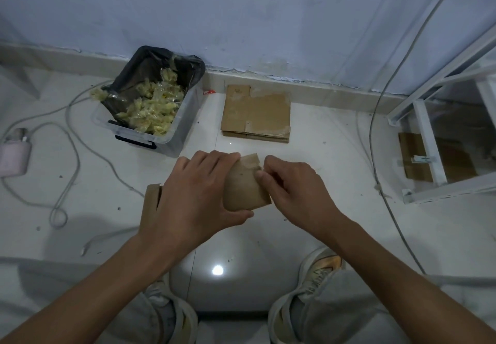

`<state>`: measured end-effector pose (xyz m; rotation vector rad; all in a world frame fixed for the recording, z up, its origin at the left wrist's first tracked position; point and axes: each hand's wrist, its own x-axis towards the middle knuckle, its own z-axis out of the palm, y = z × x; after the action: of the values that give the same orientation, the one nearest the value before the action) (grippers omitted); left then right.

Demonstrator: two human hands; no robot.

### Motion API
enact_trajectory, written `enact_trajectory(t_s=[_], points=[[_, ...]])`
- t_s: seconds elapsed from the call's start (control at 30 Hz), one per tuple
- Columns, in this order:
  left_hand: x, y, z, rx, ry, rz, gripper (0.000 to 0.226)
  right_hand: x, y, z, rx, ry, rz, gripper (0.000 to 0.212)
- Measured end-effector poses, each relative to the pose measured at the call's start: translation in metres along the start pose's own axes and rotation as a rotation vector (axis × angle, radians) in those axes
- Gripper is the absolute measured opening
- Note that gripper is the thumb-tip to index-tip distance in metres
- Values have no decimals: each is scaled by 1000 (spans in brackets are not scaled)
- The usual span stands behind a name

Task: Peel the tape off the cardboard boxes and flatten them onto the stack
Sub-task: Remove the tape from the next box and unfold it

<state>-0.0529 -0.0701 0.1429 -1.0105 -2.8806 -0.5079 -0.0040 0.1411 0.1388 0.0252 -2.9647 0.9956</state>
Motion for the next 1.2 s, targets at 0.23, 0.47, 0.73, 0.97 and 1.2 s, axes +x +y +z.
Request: enact_trajectory(t_s=[0.23,0.47,0.73,0.97,1.2], points=[[5,6,-8,-319,-14,-80,97,7,5,-40,791,-97,185,38],[6,5,-12,-612,-154,-173,66,-1,-2,-27,783,-263,96,42],[11,-4,-13,-455,0,53,37,-3,-8,-30,647,-345,37,38],[10,-4,1,83,199,421,45,-2,-3,-23,575,-350,62,45],[11,-11,-4,99,-194,348,41,-1,8,-14,161,-222,18,26]])
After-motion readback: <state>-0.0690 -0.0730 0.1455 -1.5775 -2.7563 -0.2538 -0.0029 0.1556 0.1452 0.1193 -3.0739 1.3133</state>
